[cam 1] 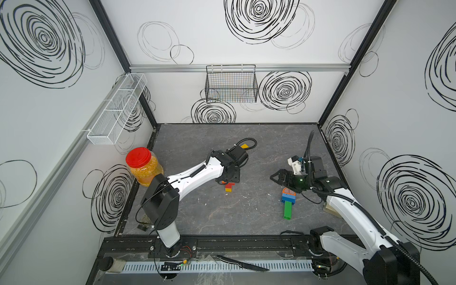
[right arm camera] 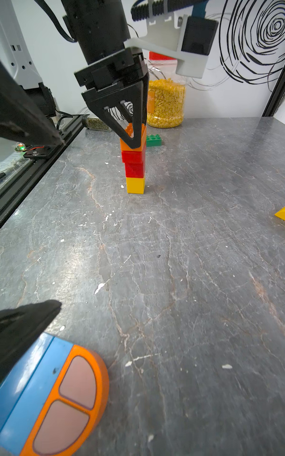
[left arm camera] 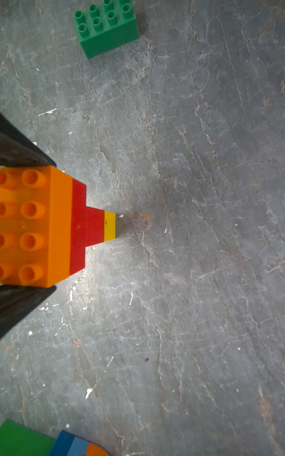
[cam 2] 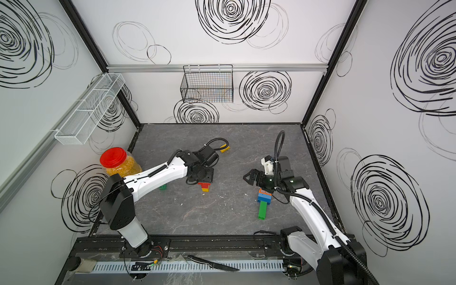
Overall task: Assemble an ice cream with lego
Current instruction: Assemble the lego brick with the lego brick.
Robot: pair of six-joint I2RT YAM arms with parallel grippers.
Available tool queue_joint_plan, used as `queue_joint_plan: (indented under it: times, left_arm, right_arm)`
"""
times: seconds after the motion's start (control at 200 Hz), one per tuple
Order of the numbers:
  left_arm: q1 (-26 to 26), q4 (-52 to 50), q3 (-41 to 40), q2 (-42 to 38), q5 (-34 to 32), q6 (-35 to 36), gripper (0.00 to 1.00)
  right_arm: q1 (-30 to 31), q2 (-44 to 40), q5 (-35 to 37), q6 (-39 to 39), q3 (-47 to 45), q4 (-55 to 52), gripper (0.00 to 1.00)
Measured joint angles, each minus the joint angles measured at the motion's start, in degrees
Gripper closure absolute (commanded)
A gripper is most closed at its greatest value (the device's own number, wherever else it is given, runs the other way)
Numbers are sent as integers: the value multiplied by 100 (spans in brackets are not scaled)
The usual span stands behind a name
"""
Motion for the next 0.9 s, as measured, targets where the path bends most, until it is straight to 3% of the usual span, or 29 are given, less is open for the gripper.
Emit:
queue_joint_plan:
  times: [0.545,0.901]
  left_arm:
    - [2,-184,142,175,-11,186,65]
    - [-48,52,-188,-31,-98,184,65]
  right_arm:
    - [-13,0,9,-28,24,-81,0]
    - [-31,0,24,-46,81,-127,0]
